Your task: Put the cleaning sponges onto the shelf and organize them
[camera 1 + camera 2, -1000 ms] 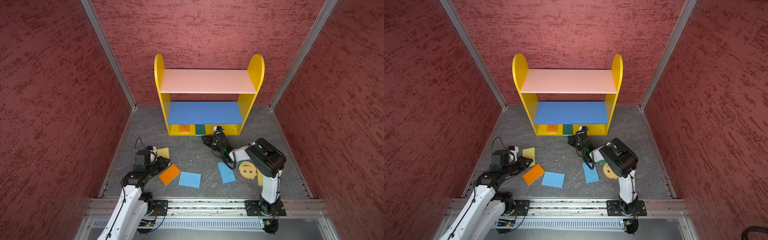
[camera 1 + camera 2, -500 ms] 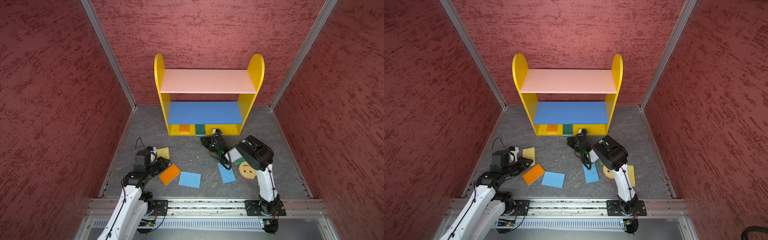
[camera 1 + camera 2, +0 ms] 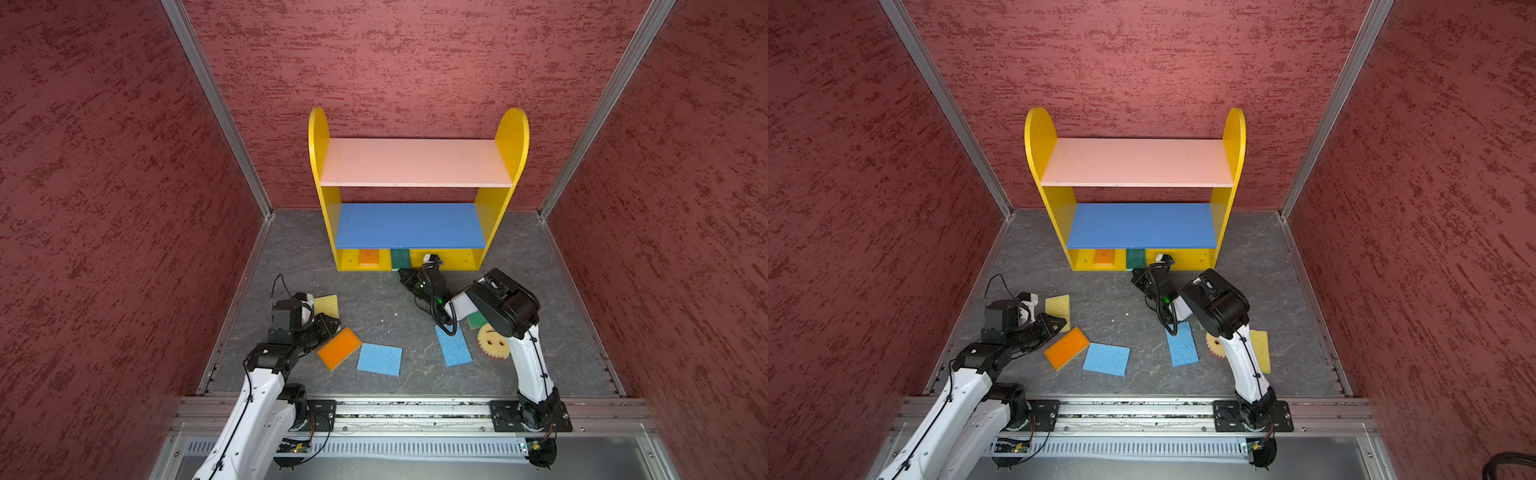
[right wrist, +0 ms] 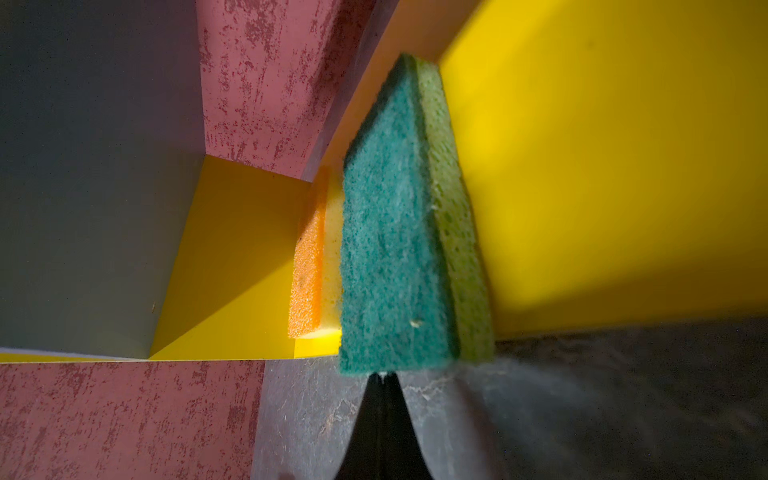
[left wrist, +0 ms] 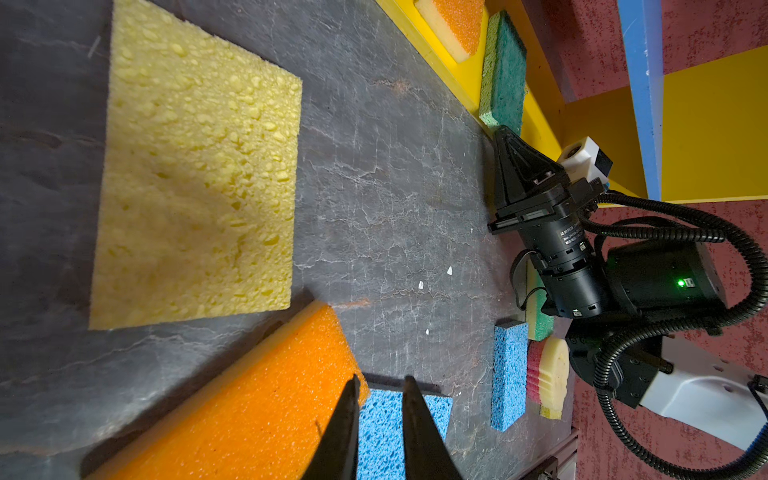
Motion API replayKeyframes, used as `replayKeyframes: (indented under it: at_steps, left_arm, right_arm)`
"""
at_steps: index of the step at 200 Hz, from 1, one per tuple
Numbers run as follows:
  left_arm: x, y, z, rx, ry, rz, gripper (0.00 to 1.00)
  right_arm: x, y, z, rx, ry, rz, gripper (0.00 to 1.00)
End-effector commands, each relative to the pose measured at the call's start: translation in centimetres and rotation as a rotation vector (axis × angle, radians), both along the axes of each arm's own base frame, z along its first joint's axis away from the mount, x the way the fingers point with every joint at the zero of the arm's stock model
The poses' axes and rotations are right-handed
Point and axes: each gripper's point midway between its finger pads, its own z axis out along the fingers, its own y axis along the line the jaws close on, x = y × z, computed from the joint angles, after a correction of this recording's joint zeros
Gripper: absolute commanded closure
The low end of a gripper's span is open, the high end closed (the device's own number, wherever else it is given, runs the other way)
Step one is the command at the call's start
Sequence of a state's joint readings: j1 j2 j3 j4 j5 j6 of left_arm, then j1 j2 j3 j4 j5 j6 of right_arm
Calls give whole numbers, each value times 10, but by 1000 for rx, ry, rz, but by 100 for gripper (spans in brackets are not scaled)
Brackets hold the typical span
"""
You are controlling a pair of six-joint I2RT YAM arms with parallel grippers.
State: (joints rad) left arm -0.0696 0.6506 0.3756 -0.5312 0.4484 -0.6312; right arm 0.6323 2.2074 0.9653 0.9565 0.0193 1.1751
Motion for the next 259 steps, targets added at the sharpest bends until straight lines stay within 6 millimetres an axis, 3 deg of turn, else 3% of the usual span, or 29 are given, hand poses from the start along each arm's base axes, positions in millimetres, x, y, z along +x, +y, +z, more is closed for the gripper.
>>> replayKeyframes:
  at_steps: [1,137,259]
  left_arm:
    - [1,-4,-1,-5,-12,-22,79]
    - [5,-4,-2,-7,-9,-24,79]
    - [7,-5,-2,-12,-6,-20,79]
  right_arm:
    - [6,-7,-19,-14,49,-65,100]
    - [20,-6,-24,-29,53,-88,100]
    - [21,-5,-23,-21,52,-71,100]
